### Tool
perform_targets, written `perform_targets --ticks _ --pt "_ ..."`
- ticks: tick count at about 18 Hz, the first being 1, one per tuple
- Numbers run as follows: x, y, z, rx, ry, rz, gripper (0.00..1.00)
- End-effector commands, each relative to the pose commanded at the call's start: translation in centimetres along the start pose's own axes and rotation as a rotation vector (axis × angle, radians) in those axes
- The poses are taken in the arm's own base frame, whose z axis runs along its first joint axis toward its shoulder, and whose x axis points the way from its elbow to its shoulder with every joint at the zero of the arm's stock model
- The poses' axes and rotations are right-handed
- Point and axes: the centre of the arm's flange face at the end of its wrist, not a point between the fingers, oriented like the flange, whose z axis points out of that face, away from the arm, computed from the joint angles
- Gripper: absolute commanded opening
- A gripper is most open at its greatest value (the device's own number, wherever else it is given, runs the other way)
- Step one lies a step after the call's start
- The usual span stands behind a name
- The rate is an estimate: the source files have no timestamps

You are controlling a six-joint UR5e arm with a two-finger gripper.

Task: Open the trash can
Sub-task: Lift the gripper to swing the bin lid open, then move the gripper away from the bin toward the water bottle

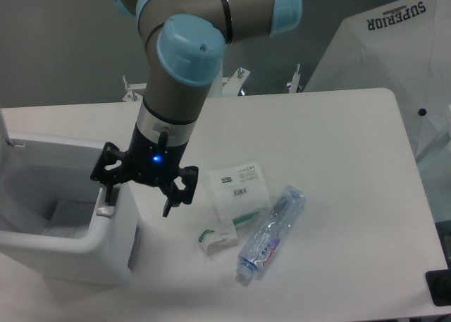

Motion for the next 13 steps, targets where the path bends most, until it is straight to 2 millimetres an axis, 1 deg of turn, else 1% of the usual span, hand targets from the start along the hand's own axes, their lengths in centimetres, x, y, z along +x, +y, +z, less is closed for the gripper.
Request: perform_targets --ticks 2,5,7,8,9,10,11,13 --pt "0.2 -0.3 -0.7 0.012 -0.002 -0.007 1.00" --pt "0.7 -1.1 -2.8 0.051 -0.008 0.001 1.00" --pt "0.2 -1.2 -3.6 0.065 -0.016 -0.003 1.00" --pt "-0.2 -1.1 -4.4 0.074 -0.024 0.003 1.00" --pt "-0.8 -1.0 -4.9 0.082 -0.032 0.001 1.00" --pt "-1.7 -1.0 -5.5 0.093 -0.042 -0.003 1.00" --pt "-2.3 -1.0 -5.6 0.104 -0.052 0.017 1.00" --pt "-3.2 -1.2 -4.9 0.110 -0.063 0.095 1.00"
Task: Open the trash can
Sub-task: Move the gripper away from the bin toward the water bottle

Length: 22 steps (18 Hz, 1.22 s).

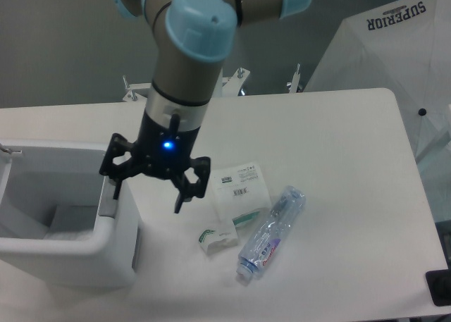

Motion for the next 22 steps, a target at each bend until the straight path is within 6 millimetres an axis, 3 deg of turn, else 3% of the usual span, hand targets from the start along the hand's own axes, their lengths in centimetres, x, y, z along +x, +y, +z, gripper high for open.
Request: perform_targets --ticks 4,13,17,22 --pt "-6.7 1.2 3.6 -0.034 -0.005 0.181 1.00" --pt "-14.3 5.4 8.1 -0.277 -0.118 0.447 1.00" --pt "-17.7 6.7 7.2 -0.292 -0.123 0.506 1.00" --pt "-19.6 7.7 6.8 -0.333 -0.135 0.567 1.00"
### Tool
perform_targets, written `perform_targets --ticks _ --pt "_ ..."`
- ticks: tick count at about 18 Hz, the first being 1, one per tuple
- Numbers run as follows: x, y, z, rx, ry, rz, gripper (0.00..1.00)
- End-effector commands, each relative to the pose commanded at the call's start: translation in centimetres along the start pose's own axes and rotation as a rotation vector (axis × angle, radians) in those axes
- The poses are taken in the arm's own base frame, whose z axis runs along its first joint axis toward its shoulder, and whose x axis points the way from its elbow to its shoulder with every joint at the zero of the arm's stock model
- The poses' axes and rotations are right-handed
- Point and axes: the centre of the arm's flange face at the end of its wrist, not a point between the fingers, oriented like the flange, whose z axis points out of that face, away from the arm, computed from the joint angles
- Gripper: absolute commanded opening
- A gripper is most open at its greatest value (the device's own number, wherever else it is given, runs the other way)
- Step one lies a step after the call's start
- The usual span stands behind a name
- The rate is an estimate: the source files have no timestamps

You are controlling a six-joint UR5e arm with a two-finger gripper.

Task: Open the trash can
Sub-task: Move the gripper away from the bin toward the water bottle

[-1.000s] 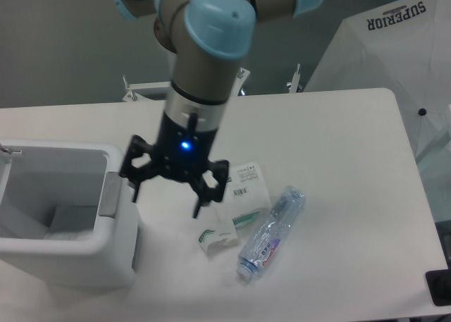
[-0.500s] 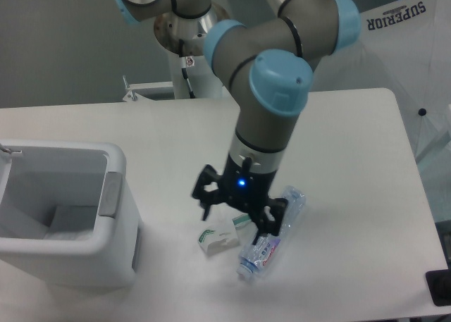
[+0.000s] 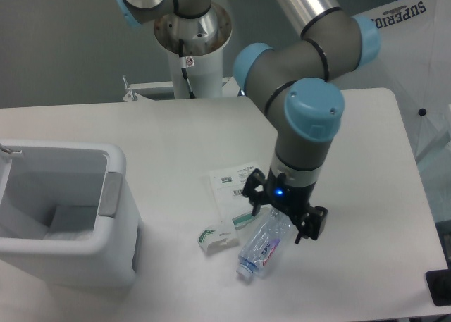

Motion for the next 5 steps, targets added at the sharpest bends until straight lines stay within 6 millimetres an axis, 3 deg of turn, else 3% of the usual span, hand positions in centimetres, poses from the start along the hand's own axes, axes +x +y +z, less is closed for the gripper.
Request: perform_targets --ticks 5 --pt "-0.2 1.6 0.7 -0.083 -0.012 -0.011 1.00"
